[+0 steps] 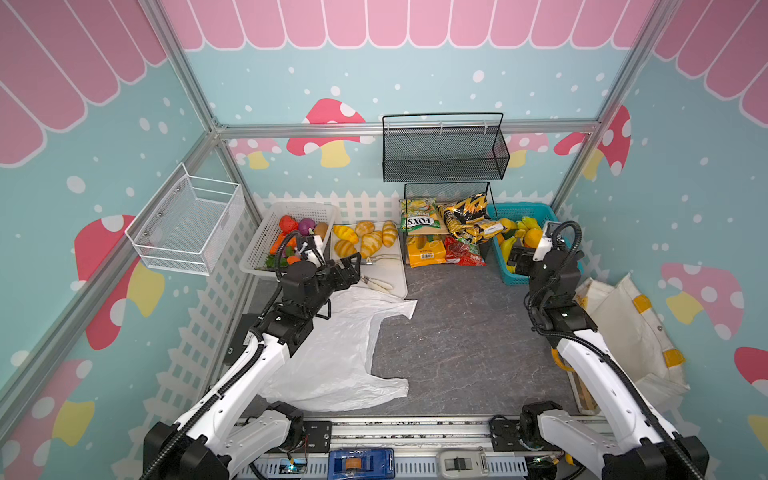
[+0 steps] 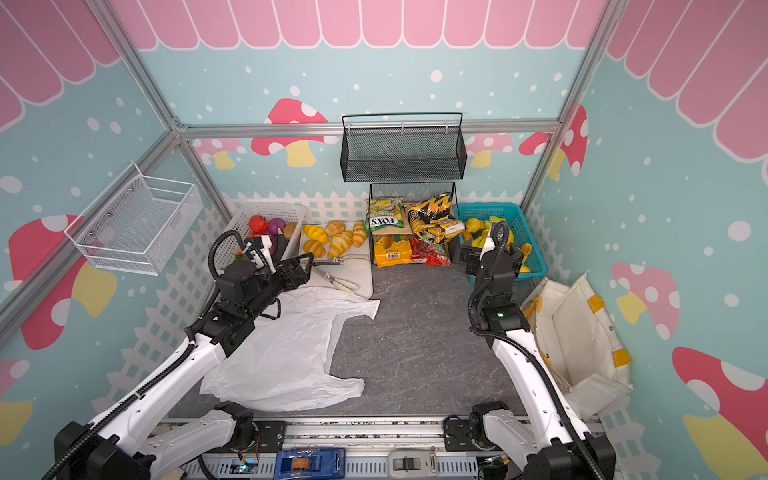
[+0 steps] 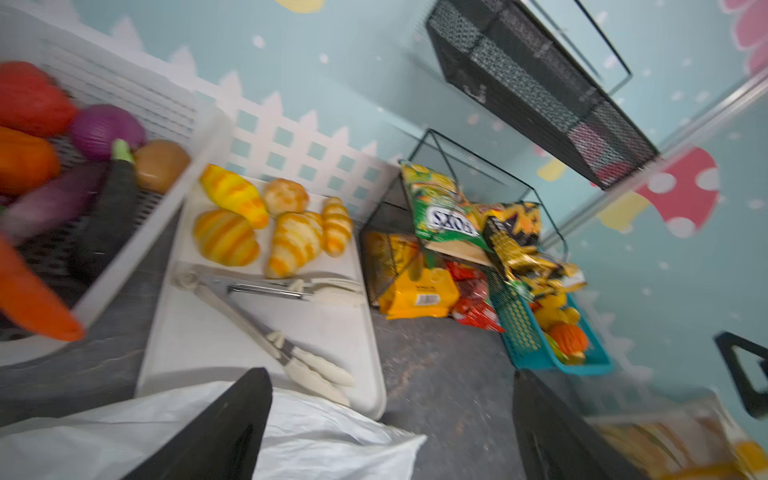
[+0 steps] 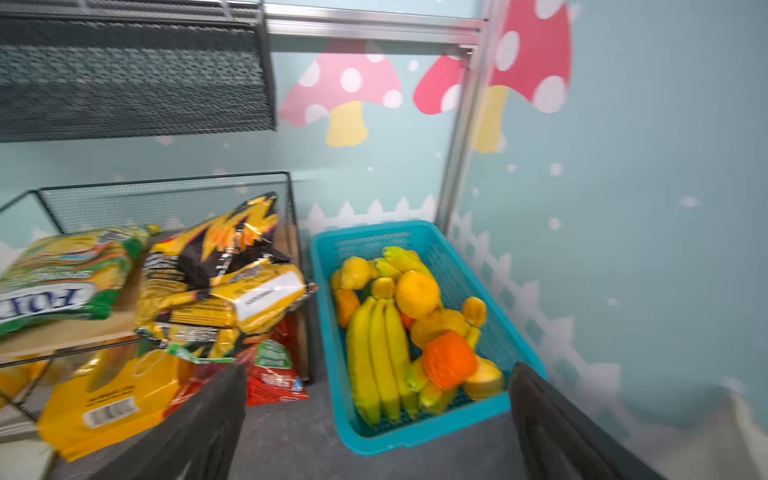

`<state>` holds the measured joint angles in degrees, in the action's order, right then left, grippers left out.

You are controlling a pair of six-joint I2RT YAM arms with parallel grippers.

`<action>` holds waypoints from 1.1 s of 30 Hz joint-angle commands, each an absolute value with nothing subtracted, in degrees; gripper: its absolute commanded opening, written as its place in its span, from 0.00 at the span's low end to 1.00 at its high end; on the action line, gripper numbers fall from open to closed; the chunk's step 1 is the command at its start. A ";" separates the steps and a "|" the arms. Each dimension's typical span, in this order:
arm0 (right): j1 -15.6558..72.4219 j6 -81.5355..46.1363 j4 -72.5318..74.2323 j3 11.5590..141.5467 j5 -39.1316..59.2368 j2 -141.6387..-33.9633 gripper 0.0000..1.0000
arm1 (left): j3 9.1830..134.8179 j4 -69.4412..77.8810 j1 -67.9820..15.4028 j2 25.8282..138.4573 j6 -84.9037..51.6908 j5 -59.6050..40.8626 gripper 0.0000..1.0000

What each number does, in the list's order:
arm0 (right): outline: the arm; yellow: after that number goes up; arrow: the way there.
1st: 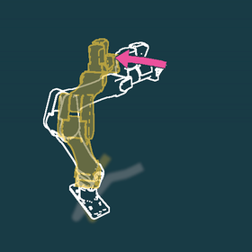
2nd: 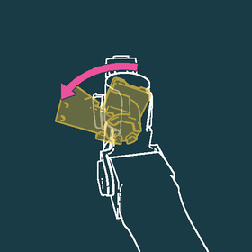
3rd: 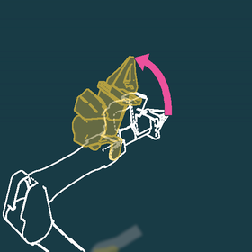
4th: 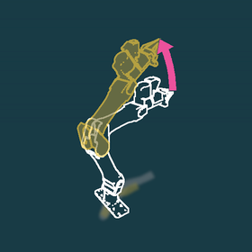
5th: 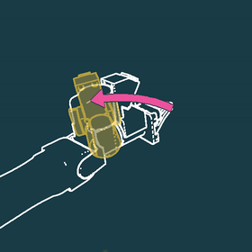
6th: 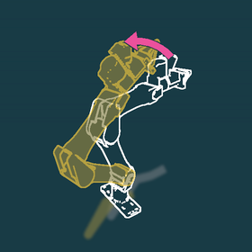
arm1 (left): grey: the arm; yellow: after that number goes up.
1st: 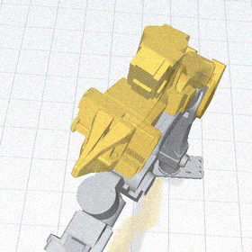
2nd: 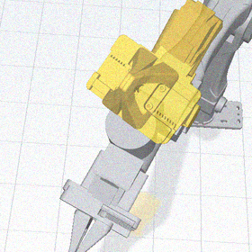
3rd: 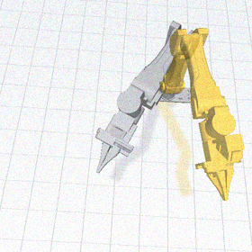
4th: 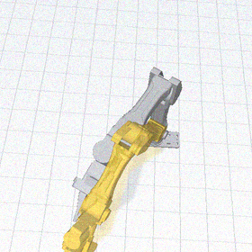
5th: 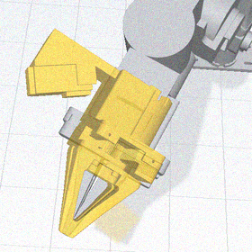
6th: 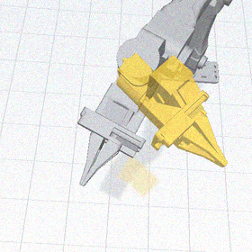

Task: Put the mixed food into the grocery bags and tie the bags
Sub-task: 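Grasp the white tote bag's edge with the right gripper and lift it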

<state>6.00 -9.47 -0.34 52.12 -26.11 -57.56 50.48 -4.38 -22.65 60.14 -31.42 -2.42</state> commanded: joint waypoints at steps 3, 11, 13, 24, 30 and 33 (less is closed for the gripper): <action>-3.71 -11.27 -24.96 56.50 -29.75 -57.10 1.00 | 57.69 -22.11 -27.82 61.00 -32.52 -10.40 0.99; -16.13 -14.58 -33.13 58.77 -24.25 -58.92 0.99 | 57.95 -28.92 -30.14 58.82 -27.57 -13.19 1.00; -18.17 -13.89 -33.97 58.85 -24.05 -59.38 0.99 | 57.37 -29.05 -30.14 57.77 -26.71 -13.92 1.00; -19.25 -17.81 -35.03 52.70 -15.25 -61.98 0.48 | 56.07 -29.88 -30.10 53.82 -21.04 -12.43 1.00; -18.84 -18.05 -36.67 54.14 -6.79 -59.41 0.11 | 55.81 -29.41 -30.32 53.77 -20.17 -13.20 1.00; -16.83 -19.35 -39.99 56.34 -0.94 -56.63 0.05 | 55.75 -28.86 -30.32 54.33 -20.19 -13.87 1.00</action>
